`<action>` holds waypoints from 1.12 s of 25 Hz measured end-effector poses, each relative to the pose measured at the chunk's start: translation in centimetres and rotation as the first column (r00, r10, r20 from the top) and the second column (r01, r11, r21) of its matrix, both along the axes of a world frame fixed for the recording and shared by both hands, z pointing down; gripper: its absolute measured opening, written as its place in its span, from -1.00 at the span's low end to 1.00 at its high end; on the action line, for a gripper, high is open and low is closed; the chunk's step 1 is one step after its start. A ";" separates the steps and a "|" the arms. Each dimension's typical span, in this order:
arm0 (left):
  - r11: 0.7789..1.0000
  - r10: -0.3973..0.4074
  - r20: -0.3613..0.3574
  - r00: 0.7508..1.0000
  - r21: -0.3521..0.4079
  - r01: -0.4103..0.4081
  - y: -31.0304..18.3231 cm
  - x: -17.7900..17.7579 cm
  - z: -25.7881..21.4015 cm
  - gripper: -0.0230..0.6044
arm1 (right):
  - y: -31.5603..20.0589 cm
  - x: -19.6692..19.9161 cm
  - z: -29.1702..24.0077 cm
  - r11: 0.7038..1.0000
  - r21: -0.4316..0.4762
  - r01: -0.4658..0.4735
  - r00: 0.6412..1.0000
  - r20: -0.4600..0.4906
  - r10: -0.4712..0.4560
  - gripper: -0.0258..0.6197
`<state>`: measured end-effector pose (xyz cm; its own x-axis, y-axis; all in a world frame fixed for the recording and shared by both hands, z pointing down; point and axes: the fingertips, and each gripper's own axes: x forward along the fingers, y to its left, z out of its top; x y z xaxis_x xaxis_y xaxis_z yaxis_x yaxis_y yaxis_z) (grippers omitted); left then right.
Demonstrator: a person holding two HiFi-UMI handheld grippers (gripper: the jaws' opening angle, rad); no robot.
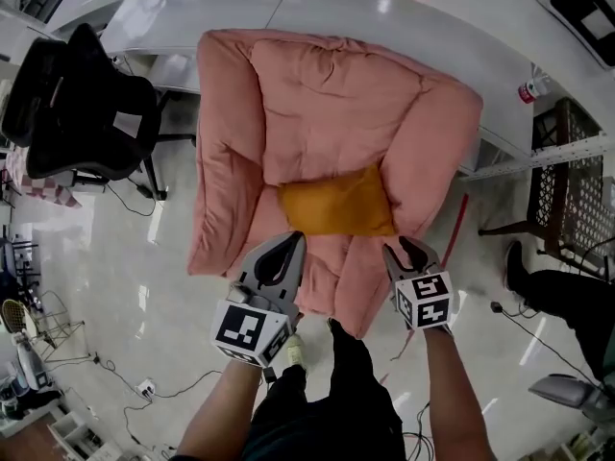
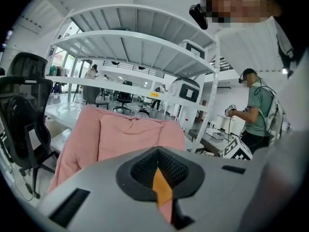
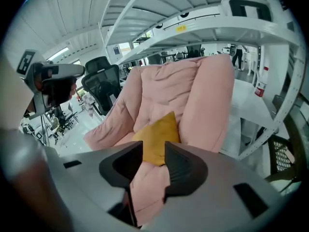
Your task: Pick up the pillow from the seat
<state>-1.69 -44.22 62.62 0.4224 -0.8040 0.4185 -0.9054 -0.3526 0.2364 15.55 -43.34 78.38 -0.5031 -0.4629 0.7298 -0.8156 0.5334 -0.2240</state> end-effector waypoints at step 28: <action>0.995 -0.043 -0.022 0.999 -0.089 0.041 -0.7 0.9 7.1 -0.91 | -1.1 0.2 14.7 0.886 -0.054 0.460 0.717 -0.567 -0.406 -0.37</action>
<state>-0.78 -44.95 69.70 0.3998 -0.7814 0.4792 -0.9126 -0.2909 0.2872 15.74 -44.48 93.12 -0.1909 -0.3680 0.9100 -0.4569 0.8539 0.2494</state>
